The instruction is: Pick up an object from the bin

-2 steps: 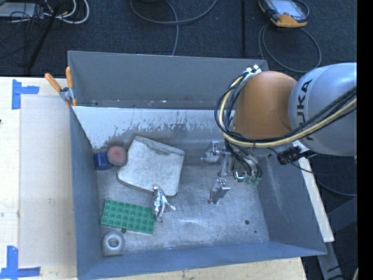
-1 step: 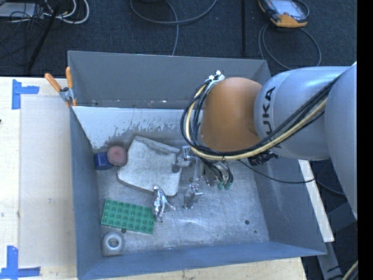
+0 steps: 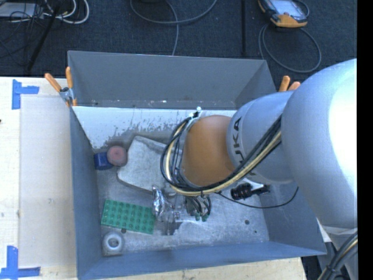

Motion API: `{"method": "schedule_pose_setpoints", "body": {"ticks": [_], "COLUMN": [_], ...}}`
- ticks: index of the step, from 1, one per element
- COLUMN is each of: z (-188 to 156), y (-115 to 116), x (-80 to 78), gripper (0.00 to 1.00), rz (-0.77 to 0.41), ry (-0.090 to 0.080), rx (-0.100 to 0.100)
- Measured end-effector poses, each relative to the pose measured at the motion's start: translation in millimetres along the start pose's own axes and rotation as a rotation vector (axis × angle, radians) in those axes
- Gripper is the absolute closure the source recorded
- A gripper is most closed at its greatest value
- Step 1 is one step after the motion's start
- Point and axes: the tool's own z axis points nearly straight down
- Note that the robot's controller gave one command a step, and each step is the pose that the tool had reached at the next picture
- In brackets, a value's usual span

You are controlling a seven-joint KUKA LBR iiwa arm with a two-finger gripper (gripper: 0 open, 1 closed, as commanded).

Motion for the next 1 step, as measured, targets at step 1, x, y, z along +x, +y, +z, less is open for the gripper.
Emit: {"method": "schedule_pose_setpoints", "body": {"ticks": [1], "z": [1.7], "y": [46.8], "x": [-19.3], "gripper": [0.00], "rz": [-0.043], "ry": [0.009], "rx": [0.006]}}
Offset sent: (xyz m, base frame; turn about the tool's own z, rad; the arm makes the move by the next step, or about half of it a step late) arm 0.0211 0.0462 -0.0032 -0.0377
